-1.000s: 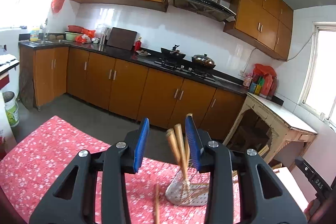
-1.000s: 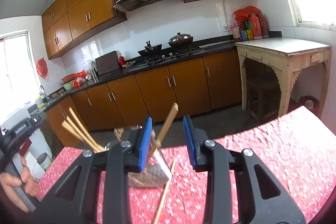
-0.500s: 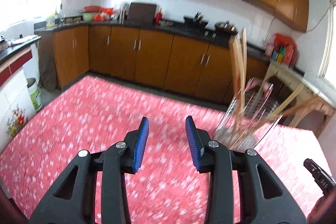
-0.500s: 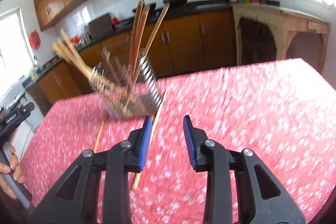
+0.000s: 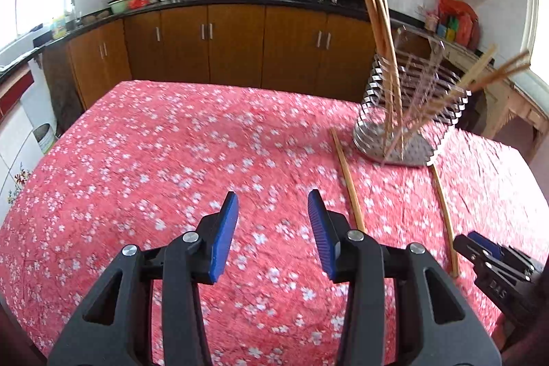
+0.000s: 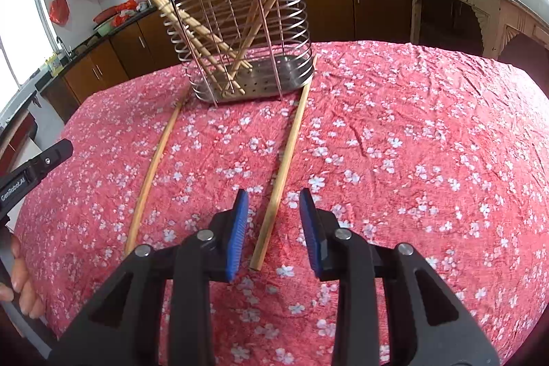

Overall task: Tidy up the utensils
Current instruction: 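Move both open grippers back over the last chopsticks on the table, then close the right gripper on a chopstick while the left gripper grasps the last one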

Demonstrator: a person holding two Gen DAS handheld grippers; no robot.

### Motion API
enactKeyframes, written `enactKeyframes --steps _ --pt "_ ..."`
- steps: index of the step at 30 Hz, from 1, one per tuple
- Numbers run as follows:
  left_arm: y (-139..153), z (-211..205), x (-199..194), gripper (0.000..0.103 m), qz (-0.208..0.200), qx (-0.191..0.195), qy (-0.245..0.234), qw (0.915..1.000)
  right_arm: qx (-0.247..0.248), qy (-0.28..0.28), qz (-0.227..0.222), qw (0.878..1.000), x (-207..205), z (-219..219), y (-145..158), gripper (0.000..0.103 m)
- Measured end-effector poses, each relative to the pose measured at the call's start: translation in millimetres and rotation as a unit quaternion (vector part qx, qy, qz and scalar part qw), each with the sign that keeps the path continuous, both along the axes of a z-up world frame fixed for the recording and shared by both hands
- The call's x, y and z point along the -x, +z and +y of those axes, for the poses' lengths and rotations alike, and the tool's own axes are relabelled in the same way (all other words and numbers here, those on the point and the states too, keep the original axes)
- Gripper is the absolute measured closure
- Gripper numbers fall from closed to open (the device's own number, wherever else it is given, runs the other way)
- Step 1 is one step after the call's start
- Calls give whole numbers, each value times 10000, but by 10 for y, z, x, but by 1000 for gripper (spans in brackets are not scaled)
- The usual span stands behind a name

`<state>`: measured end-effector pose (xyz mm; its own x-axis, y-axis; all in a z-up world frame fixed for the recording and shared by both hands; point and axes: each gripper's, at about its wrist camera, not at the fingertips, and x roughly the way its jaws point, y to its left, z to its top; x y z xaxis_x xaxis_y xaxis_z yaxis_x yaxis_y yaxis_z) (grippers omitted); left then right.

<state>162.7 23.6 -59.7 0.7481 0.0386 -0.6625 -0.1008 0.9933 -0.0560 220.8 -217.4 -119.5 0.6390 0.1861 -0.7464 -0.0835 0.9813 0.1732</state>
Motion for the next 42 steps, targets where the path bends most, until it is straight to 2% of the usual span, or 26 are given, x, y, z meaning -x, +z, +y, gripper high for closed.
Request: enactKeyframes --steps 3,4,6,11,16,21,26,28,29,30,36,42 --pt "-91 -58 -14 60 148 26 -89 9998 191 11 62 9998 -10 40 -46 73" --pt "-125 -75 -16 60 194 43 -120 9997 219 14 131 9997 -23 49 -68 83" --pt "-175 -113 -14 60 264 60 -177 9995 237 -63 150 9996 -25 19 -85 93" --pt "-257 -212 9 60 377 110 -377 9985 36 -574 170 9982 -15 -283 -100 95" --pt "-296 -320 25 57 473 209 -562 9971 -125 -1500 205 9884 28 -769 -104 96" --pt "-357 -518 6 56 543 18 -699 9961 -130 -1350 222 9905 65 -847 -110 95" --pt "-471 -618 -82 57 782 -255 -563 9950 -92 -1128 204 9934 94 -832 -123 95" --pt "-489 -617 -107 80 845 -273 -512 9947 -57 -1049 194 9943 114 -816 -126 95" --pt "-485 -601 -125 88 850 -366 -411 9949 -39 -999 193 9948 122 -811 -127 95" --pt "-482 -571 -140 92 860 -371 -361 9950 -19 -948 194 9953 126 -810 -127 95" --pt "-462 -193 -233 96 900 -288 13 9955 47 -726 174 9972 196 -806 -120 95" --pt "-440 -68 -226 95 865 -214 -76 9960 40 -707 179 9973 228 -804 -121 95"
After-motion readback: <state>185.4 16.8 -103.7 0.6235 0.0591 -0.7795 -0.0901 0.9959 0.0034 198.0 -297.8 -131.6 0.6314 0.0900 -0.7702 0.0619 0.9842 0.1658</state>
